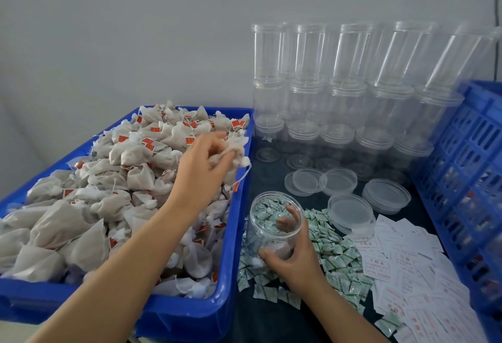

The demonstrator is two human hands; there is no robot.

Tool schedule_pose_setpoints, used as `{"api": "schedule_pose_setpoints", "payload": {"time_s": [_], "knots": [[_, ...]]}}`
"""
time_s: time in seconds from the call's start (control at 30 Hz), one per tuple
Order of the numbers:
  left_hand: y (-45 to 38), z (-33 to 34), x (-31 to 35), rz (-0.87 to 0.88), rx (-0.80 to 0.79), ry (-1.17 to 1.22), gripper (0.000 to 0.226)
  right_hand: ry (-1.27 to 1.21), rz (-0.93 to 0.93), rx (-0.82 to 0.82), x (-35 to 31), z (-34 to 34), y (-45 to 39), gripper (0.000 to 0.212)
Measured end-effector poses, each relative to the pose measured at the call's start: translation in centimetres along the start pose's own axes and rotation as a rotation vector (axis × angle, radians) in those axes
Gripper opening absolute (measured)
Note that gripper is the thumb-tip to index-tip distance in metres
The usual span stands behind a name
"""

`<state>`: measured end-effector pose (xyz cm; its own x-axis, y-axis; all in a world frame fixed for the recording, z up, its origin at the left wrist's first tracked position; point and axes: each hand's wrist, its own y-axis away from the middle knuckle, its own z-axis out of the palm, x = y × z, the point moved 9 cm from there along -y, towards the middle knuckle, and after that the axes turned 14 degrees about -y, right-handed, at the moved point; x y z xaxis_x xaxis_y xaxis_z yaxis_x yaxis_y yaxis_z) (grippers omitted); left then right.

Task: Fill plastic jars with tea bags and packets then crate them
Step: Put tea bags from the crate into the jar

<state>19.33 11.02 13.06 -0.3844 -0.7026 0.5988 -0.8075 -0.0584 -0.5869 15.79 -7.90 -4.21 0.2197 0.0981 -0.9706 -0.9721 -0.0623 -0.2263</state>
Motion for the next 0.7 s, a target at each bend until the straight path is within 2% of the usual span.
{"api": "schedule_pose_setpoints", "payload": {"time_s": [0.13,0.2,0.27,0.43,0.6,0.7], "knots": [[0.7,0.6,1.6,0.058,-0.061,0.366,0.038,0.003,0.005,0.003,0.2,-0.1,0.0,0.090],[1.1,1.4,2.1,0.067,-0.138,0.441,0.051,0.003,0.009,0.005,0.3,-0.1,0.0,0.091],[1.5,2.2,2.8,0.115,-0.202,0.357,0.055,0.010,0.012,0.010,0.3,-0.1,0.0,0.091],[2.7,3.4,4.8,0.334,-0.260,0.050,0.039,0.027,0.005,0.020,0.3,-0.2,0.0,0.090],[3.7,4.1,6.1,0.469,-0.295,-0.071,0.034,0.017,-0.002,0.020,0.3,-0.2,-0.1,0.089],[4.0,4.9,6.0,0.469,-0.357,-0.118,0.035,0.005,-0.011,0.013,0.2,-0.1,-0.1,0.090]]}}
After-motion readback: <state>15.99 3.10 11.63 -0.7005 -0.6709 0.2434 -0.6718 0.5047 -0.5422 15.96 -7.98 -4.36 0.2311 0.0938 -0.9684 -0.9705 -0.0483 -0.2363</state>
